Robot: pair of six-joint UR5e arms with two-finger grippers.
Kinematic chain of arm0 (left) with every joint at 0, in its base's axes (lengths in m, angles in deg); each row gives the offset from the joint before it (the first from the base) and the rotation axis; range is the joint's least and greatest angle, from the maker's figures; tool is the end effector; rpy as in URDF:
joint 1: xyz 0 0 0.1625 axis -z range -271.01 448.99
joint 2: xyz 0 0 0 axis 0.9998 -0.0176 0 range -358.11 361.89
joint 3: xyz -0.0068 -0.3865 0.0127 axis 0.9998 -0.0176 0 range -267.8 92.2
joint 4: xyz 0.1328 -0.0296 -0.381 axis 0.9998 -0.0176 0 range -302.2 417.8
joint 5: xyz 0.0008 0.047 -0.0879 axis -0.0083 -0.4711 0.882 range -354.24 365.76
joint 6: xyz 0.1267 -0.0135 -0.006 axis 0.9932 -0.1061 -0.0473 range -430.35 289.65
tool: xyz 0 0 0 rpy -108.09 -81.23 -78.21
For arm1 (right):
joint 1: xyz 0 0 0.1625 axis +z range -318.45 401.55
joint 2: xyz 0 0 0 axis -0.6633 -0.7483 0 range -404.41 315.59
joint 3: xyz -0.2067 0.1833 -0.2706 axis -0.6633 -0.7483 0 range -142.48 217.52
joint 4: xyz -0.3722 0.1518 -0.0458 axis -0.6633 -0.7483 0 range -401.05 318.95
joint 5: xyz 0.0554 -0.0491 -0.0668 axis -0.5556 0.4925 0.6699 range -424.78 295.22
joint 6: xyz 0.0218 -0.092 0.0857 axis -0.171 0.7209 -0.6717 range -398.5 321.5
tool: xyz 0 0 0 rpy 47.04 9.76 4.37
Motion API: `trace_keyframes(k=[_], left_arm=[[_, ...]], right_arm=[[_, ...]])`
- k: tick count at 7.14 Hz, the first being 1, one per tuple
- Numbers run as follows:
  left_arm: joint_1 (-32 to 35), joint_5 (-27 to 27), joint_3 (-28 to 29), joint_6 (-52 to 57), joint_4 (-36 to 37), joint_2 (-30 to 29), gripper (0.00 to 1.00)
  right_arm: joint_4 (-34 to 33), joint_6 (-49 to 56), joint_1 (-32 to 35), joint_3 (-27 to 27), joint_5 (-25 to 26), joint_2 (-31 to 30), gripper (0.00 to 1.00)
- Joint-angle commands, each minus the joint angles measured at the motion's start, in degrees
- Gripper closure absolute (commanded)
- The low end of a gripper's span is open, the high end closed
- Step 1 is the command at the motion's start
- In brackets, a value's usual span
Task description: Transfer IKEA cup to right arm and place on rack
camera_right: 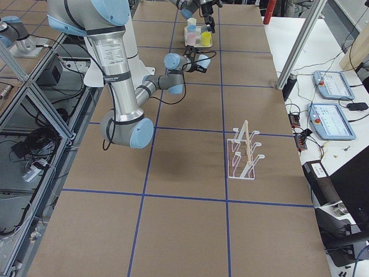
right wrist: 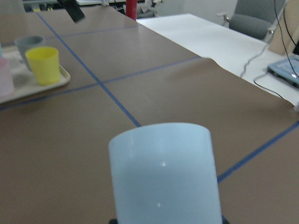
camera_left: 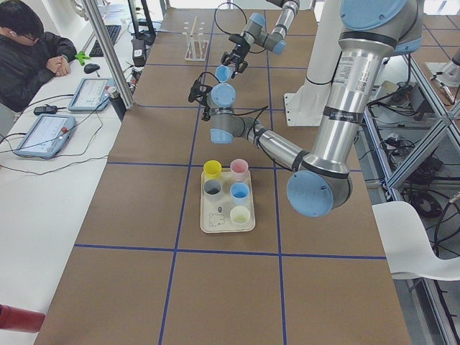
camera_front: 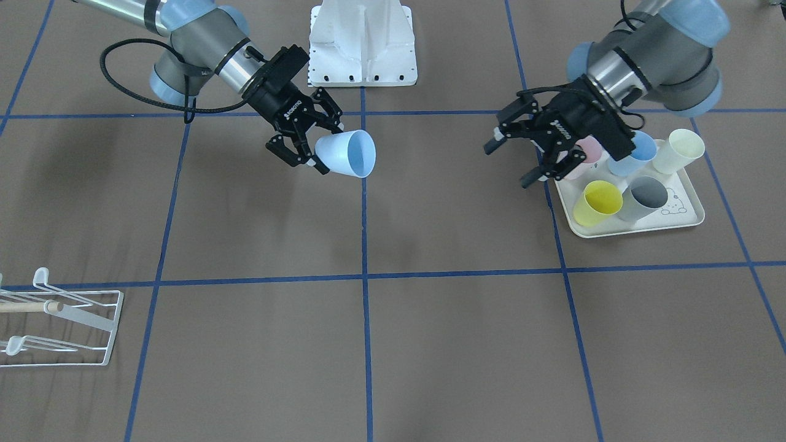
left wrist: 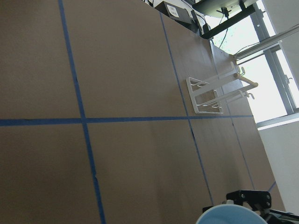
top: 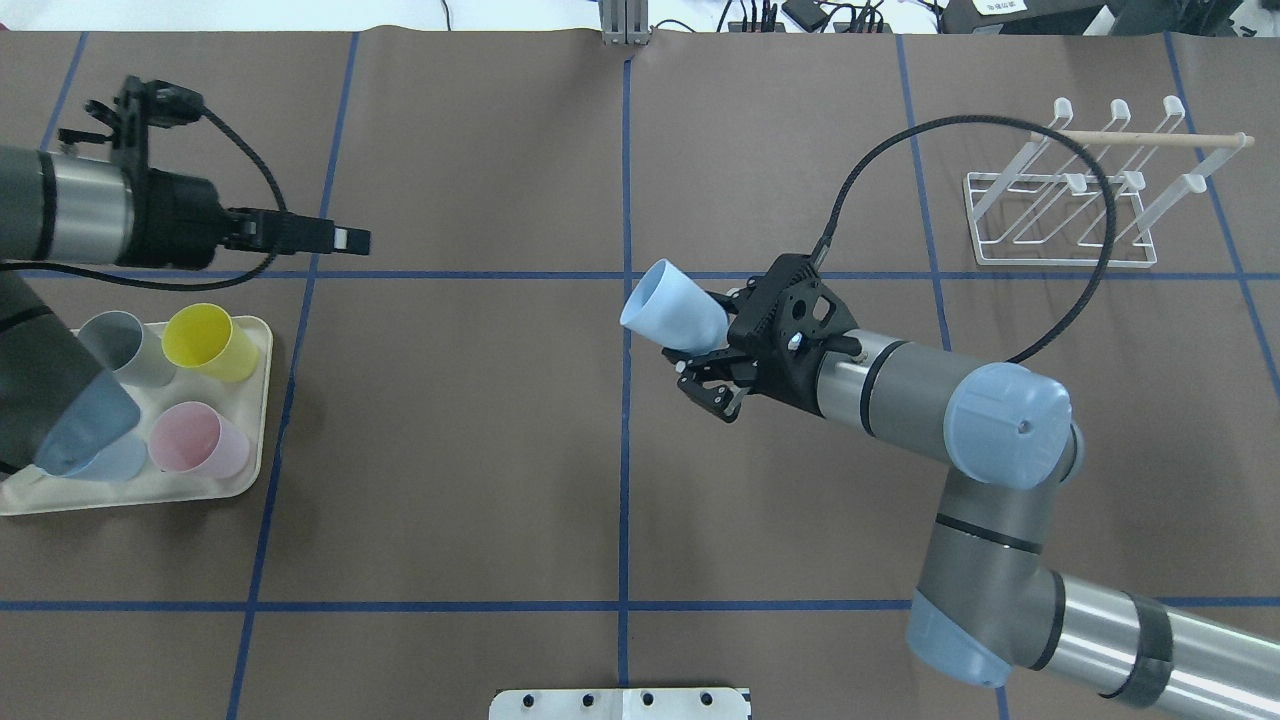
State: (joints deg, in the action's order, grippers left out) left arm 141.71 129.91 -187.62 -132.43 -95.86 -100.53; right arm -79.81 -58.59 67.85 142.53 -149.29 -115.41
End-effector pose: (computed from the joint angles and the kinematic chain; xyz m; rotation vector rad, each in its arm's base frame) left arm 0.2836 -0.4743 0.3038 0.5680 1.4016 0.0996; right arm -0.4532 -0.3862 0.2257 1.1767 -0.9499 -0.5422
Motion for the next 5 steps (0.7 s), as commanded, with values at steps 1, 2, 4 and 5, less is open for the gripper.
trace_keyframes(k=[1, 2, 4, 5], left_arm=[[8.7, 4.4, 0.2, 13.0, 0.6, 6.0, 0.0], [11.5, 4.4, 0.3, 19.6, 2.7, 7.9, 0.0], [12.6, 4.4, 0.2, 24.1, 4.7, 9.0, 0.0], [12.6, 4.4, 0.0, 24.1, 4.6, 9.5, 0.0]], right_arm=[[-25.7, 0.9, 5.9, 8.6, -0.4, -1.2, 1.0], [-33.2, 6.6, 9.8, 9.1, -1.8, -0.8, 1.0], [-45.8, 27.3, 20.4, 9.1, -9.0, -1.6, 1.0], [-49.5, 40.7, 24.8, 9.2, -9.0, -2.5, 1.0]])
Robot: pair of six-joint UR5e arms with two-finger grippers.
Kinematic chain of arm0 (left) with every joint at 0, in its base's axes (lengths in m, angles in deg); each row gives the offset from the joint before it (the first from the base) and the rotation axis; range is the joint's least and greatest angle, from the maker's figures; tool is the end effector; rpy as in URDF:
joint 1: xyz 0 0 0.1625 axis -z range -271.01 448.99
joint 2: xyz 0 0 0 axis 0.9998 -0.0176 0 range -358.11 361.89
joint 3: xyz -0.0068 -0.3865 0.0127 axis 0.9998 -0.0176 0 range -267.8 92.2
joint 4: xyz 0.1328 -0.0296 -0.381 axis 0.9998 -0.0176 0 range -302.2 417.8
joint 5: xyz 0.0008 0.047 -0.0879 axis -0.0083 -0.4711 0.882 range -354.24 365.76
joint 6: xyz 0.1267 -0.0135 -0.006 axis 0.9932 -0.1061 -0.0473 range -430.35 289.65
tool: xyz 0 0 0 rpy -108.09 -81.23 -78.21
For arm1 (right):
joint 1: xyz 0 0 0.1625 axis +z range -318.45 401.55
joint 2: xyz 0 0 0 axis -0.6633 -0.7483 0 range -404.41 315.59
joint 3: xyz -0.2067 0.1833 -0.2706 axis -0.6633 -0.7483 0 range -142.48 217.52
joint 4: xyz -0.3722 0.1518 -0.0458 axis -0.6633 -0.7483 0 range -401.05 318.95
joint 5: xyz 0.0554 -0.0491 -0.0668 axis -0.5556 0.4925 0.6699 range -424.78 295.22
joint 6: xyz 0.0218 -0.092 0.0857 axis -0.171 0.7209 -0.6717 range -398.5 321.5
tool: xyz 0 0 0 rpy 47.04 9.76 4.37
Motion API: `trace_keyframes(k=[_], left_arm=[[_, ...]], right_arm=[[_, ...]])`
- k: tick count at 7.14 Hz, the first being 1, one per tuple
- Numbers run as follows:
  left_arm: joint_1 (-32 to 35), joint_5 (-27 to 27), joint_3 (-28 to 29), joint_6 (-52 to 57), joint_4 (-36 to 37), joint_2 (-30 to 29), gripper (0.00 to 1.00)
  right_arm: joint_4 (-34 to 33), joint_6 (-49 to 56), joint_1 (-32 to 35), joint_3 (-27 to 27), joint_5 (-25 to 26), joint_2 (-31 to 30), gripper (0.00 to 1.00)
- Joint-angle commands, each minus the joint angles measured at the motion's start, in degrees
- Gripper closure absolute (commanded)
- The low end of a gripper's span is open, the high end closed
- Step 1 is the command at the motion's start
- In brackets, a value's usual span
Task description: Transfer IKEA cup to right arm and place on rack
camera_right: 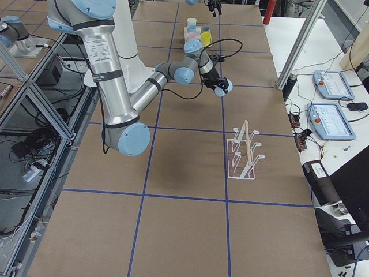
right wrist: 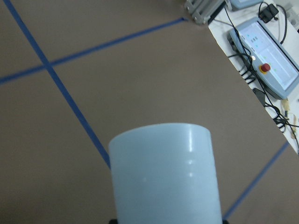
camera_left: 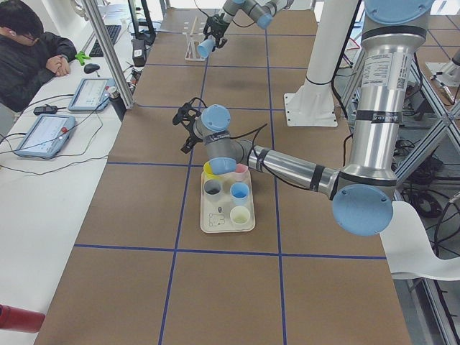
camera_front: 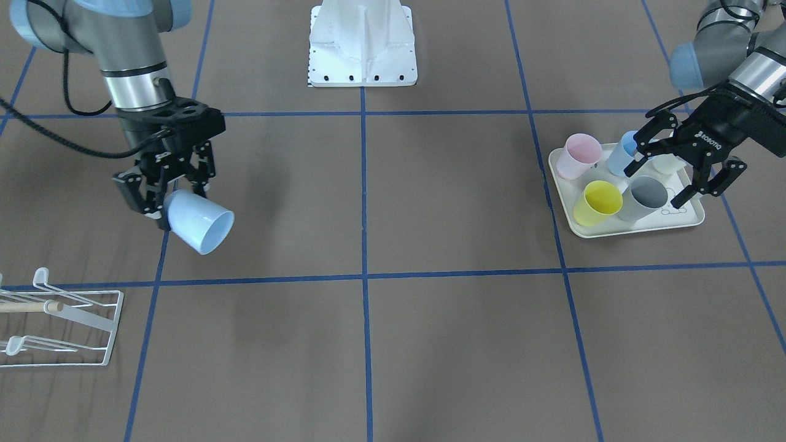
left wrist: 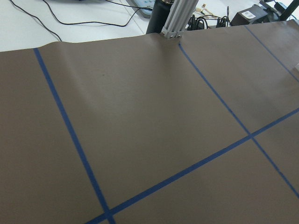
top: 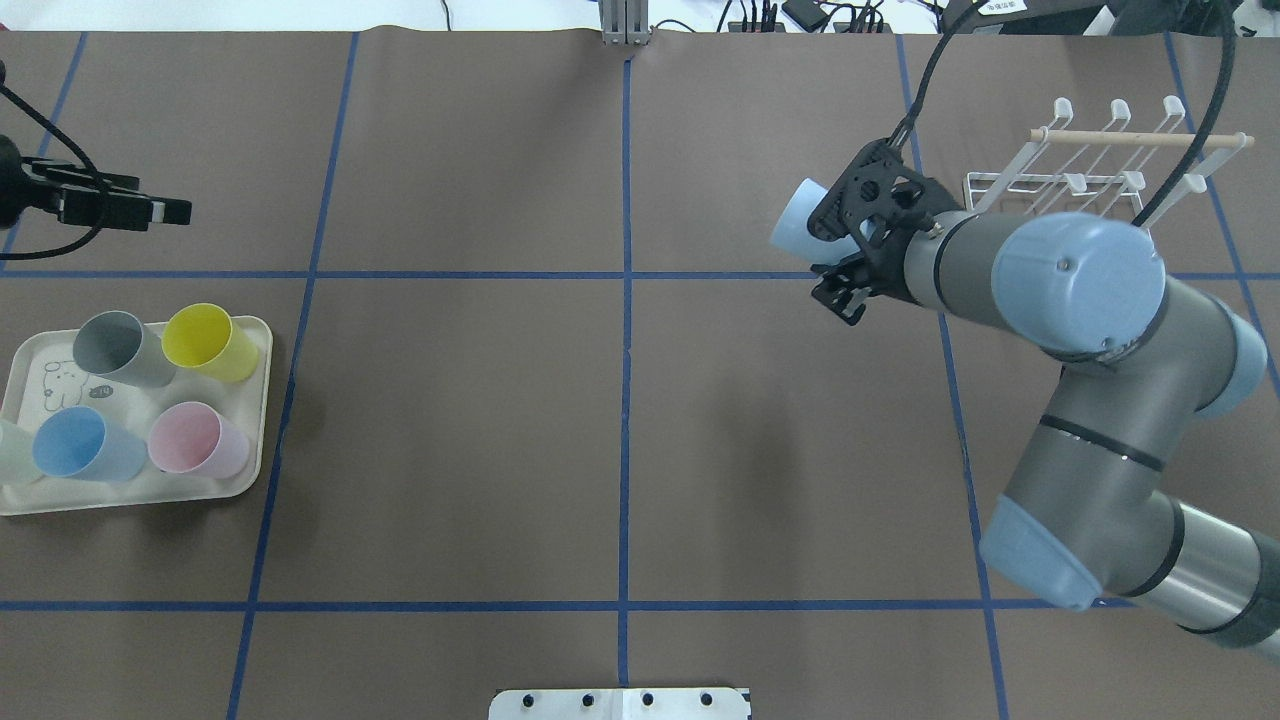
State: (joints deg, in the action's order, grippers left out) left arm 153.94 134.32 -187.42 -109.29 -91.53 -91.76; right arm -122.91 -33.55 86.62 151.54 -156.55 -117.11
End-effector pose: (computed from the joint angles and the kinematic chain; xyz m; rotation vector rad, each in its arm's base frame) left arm 0.1721 -0.4951 0.3955 0.7197 1.1279 0.2207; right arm -0.3066 -0.4903 0.2867 0.8268 -0.3325 -0.8277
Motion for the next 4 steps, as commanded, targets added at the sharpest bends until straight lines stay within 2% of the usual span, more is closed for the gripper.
trace_keyframes(k=[1, 3, 4], left_arm=[[0.4, 0.0, -0.2, 1.0, 0.3, 0.9, 0.0], [0.4, 0.0, -0.5, 1.0, -0.1, 1.4, 0.0], [0.4, 0.0, -0.6, 0.9, -0.1, 1.5, 0.0]], right_arm=[[-6.6, 26.8, 9.6, 0.0, -1.4, -2.5, 1.0], [-9.8, 46.6, 18.0, -2.7, 0.7, -2.4, 1.0], [-10.0, 53.7, 20.2, -6.1, 3.2, 0.3, 1.0]])
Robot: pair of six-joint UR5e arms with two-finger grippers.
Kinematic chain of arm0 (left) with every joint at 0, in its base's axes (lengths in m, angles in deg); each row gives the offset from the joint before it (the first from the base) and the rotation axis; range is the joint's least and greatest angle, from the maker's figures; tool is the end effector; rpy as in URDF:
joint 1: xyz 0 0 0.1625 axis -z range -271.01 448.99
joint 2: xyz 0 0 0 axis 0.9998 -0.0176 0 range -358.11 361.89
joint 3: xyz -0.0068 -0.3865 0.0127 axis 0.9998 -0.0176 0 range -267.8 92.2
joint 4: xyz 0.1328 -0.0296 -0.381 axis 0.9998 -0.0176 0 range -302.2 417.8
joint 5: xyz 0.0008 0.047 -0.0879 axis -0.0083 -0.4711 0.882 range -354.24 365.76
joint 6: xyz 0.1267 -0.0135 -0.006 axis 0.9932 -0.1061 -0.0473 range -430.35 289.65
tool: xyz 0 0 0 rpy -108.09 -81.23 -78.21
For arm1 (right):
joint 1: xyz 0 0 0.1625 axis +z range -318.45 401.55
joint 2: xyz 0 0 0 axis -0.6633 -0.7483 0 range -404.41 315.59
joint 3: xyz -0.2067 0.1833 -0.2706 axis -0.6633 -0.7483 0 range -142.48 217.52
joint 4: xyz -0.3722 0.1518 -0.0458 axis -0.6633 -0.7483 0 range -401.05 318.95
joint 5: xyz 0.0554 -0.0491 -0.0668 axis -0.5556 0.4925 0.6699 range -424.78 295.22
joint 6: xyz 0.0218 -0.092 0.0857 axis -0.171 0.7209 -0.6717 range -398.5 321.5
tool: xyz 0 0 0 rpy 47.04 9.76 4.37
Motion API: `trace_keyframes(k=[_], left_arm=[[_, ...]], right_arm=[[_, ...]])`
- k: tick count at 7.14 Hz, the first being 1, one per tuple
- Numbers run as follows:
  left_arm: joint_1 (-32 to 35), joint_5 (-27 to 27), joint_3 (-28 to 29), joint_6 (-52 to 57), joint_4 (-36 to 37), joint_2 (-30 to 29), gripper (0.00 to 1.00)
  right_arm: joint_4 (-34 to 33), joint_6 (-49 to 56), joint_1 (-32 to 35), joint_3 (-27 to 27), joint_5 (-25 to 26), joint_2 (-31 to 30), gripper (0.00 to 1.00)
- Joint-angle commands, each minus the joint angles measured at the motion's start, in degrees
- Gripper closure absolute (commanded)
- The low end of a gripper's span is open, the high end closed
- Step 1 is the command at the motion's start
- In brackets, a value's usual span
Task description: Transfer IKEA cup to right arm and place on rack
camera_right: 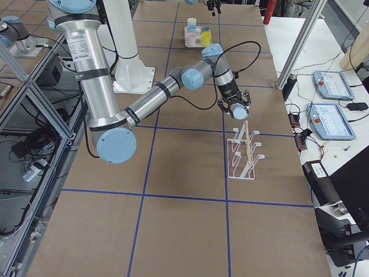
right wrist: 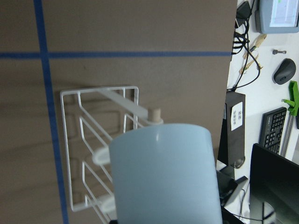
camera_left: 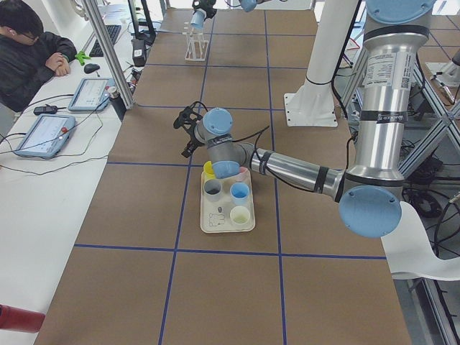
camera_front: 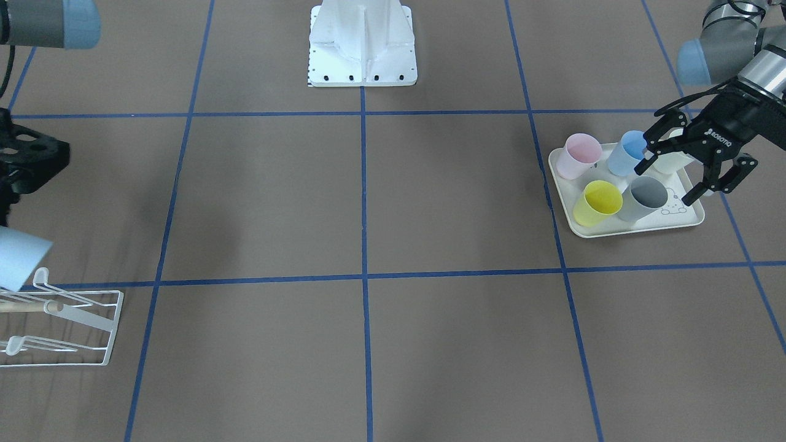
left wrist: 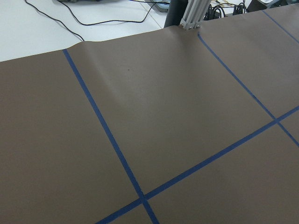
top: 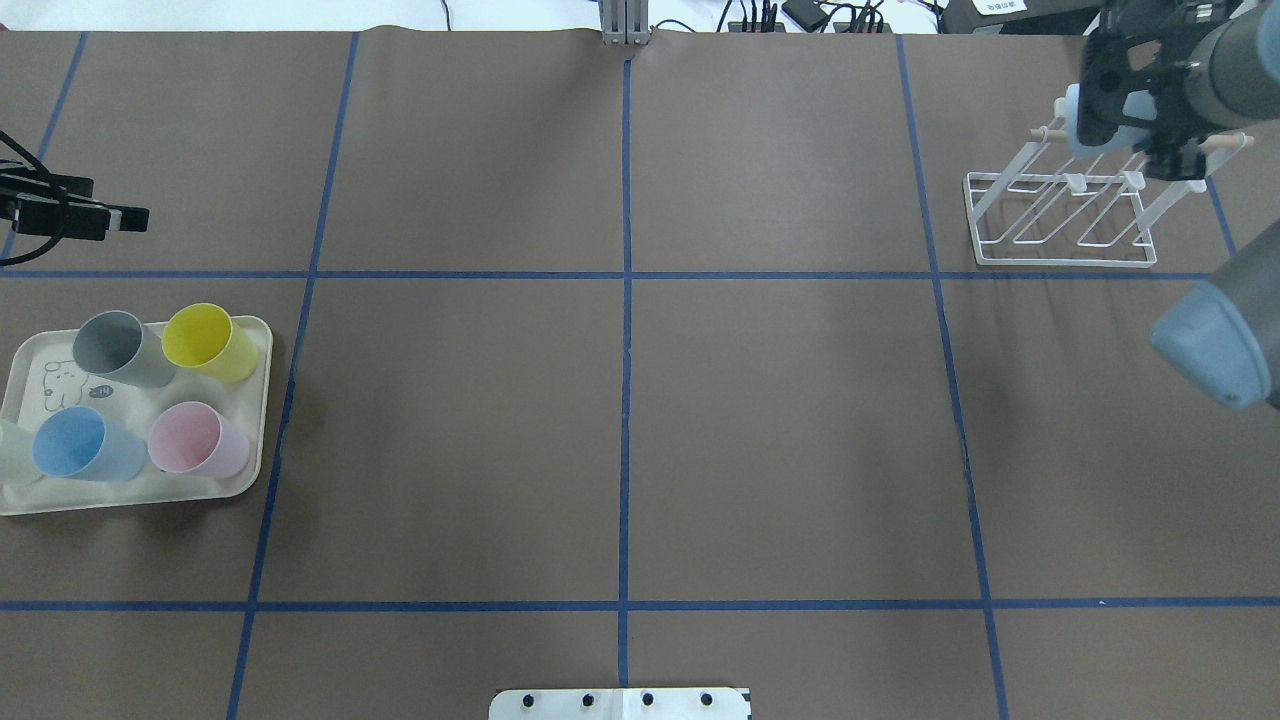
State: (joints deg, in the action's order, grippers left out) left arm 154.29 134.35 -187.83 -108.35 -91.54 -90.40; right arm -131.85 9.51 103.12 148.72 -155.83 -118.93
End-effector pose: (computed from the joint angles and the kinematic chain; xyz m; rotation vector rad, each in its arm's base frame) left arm 0.1663 -0.4899 0.4042 0.7177 1.1144 0.2235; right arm -0.1540 -0.5593 0.3520 0.6678 0.0959 -1.2933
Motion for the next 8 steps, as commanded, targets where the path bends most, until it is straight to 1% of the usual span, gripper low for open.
trace_keyframes(k=[1, 2, 4, 7, 8], left_arm=[[0.0, 0.0, -0.2, -0.1, -0.2, 0.4, 0.0], [-0.1, 0.0, -0.2, -0.1, -0.3, 0.4, 0.0], [-0.1, 0.0, -0.2, -0.7, -0.3, 0.4, 0.0], [-0.3, 0.0, -0.2, -0.7, -0.3, 0.4, 0.0], [-0.3, 0.0, -0.2, -0.7, -0.3, 0.4, 0.0]], right_arm=[[-0.9, 14.1, 4.8, -8.5, 3.7, 6.5, 1.0], [-0.6, 20.0, 5.1, -13.4, 3.8, 10.7, 1.0], [-0.3, 21.2, 5.1, -14.3, 6.0, 8.7, 1.0], [-0.1, 20.5, 3.5, -17.9, 6.9, 8.0, 1.0], [-0.1, 20.5, 2.8, -18.1, 7.0, 8.0, 1.0]])
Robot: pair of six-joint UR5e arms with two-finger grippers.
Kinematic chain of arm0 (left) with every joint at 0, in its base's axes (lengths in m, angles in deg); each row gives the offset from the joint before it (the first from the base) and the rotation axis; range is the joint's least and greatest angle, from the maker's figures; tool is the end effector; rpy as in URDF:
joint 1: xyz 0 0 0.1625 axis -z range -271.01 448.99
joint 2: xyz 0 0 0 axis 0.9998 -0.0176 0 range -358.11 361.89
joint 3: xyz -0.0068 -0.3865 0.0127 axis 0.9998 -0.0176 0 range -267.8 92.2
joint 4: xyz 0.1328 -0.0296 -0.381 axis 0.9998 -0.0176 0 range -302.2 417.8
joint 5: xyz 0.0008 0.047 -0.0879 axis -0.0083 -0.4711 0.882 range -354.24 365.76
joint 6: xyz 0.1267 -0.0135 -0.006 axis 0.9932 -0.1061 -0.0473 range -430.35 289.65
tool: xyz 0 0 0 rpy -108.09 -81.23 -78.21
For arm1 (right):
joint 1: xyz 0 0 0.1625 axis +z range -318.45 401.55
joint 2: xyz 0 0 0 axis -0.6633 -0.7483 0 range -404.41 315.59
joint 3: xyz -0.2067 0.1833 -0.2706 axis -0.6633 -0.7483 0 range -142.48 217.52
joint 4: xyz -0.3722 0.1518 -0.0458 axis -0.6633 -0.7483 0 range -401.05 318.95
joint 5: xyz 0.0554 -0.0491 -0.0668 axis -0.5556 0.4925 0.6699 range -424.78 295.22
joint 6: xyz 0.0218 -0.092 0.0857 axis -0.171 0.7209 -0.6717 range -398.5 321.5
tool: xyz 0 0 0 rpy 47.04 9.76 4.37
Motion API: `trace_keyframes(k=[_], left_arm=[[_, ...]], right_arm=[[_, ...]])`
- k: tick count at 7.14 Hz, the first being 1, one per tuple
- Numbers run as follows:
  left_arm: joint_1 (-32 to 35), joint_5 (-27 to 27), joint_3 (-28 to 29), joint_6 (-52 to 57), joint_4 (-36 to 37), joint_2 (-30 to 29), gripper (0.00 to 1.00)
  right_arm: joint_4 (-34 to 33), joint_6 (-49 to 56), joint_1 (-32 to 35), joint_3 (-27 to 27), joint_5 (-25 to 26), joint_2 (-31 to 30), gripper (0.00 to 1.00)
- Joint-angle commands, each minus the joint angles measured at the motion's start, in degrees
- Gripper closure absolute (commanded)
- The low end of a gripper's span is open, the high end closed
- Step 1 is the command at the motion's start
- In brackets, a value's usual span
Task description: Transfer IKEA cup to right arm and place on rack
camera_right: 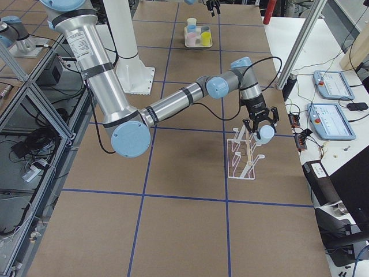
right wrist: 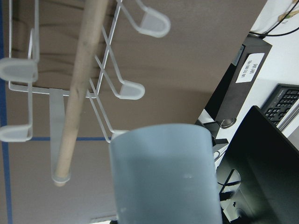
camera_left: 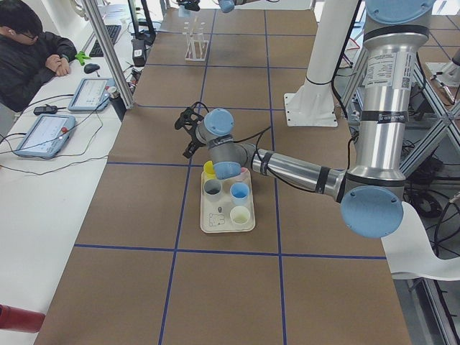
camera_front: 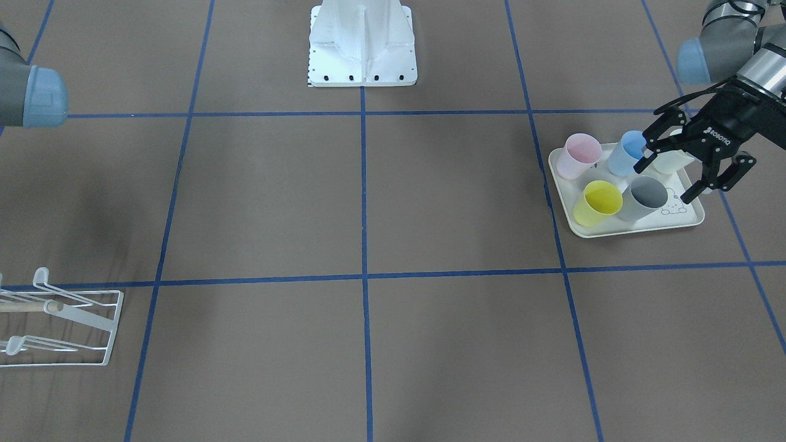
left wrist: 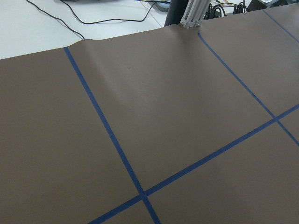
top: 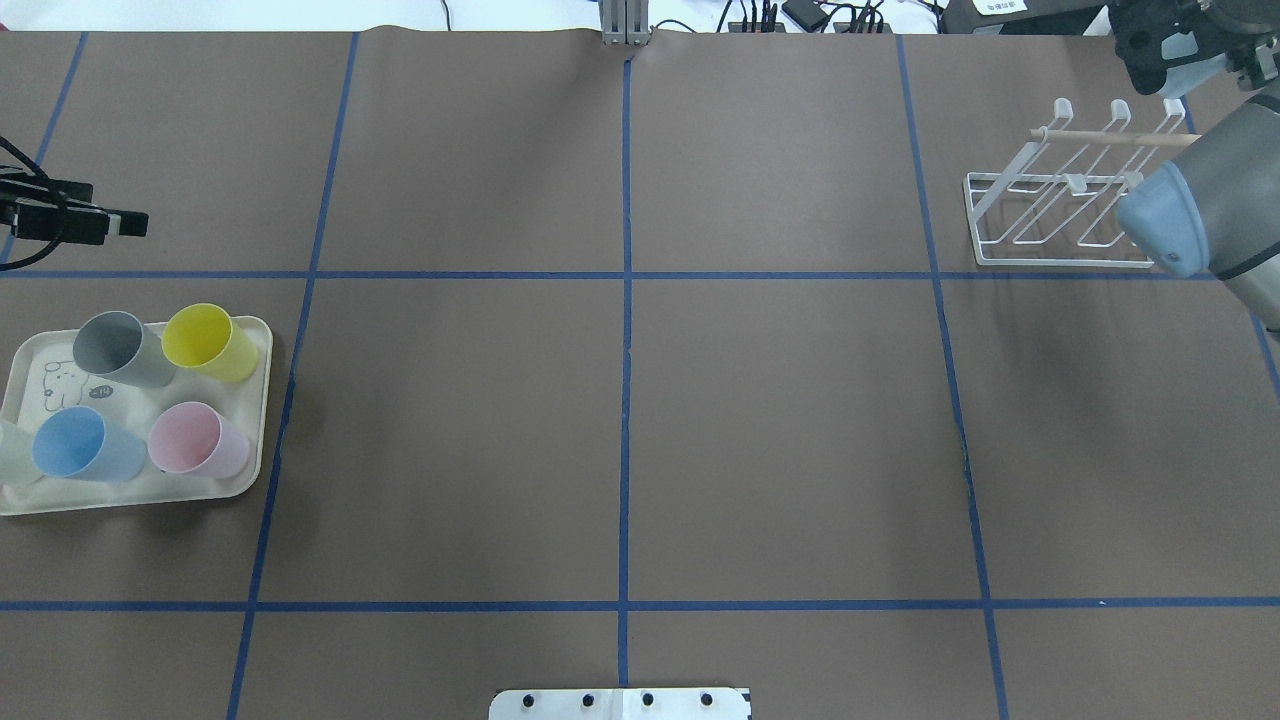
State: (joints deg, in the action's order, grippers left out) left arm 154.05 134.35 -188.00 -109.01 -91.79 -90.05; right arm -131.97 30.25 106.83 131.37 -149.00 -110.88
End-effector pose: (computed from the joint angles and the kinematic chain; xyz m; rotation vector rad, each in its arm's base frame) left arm 0.1674 -0.4873 0.4053 0.7099 1.1203 0.2177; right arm -0.1348 -0.6419 0.4107 0.4354 0.2952 -1.5750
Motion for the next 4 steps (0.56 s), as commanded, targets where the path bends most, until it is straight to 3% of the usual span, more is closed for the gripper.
trace_keyframes(k=[1, 4], left_arm=[[0.0, 0.0, 0.0, 0.0, 0.0, 0.0, 0.0], [-0.1, 0.0, 0.1, -0.1, 0.0, 0.0, 0.0]], right_arm=[[0.1, -0.3, -1.6, -1.9, 0.3, 0.0, 1.0], [0.1, -0.1, -2.3, -3.6, 1.6, 0.6, 0.94]])
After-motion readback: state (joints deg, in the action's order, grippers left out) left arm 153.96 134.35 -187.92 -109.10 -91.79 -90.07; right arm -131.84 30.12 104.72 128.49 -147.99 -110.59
